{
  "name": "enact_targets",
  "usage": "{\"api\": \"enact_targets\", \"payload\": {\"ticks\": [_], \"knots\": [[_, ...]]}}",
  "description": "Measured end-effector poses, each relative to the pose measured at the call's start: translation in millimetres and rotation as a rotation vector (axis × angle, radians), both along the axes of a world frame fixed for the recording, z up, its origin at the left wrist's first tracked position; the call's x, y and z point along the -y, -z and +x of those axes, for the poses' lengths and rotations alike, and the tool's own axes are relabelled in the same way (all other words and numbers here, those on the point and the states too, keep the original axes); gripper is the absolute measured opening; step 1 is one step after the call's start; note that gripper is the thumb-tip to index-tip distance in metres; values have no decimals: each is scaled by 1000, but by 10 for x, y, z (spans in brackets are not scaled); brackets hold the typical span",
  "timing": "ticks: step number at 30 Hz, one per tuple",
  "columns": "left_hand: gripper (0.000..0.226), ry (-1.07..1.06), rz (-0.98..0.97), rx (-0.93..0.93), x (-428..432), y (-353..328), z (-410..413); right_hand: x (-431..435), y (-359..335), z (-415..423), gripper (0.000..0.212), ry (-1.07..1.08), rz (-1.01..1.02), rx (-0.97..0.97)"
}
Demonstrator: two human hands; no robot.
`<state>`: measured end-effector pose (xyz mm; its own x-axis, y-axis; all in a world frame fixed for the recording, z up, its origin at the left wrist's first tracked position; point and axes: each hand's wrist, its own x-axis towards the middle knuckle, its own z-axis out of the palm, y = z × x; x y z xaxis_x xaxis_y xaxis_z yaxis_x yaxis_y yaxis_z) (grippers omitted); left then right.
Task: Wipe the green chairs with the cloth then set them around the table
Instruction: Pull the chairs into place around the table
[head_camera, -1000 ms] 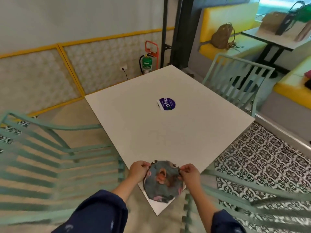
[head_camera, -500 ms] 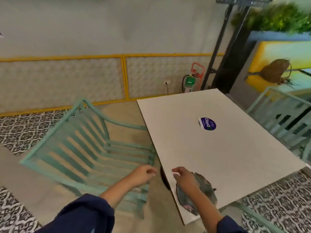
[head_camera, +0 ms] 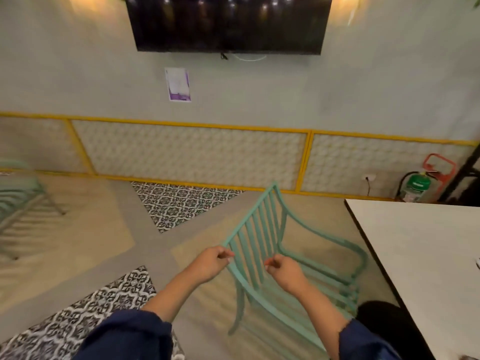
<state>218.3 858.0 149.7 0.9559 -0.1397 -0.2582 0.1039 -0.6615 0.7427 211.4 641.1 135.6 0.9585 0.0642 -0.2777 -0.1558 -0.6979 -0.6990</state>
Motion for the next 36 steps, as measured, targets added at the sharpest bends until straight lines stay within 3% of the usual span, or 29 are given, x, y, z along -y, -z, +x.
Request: {"api": "enact_targets", "payload": {"ticks": [8,18,22,27,36], "knots": [[26,-83,-82,-67,-946,102,638,-1199,69,736,11,264,180,-33],[28,88,62,-121,-1200,368,2346,-1549,665,2156,49,575,229,-159],[30,246,123,-175,-1182,451,3160,-1557,901,2735,61,654,195,-262],[29,440,170,-216,-944,577,3827,-1442,925,3000,49,646,27,-372],[31,1055,364,-135,-195,906,4933,-1405,836,3222,48,895,114,-520]]}}
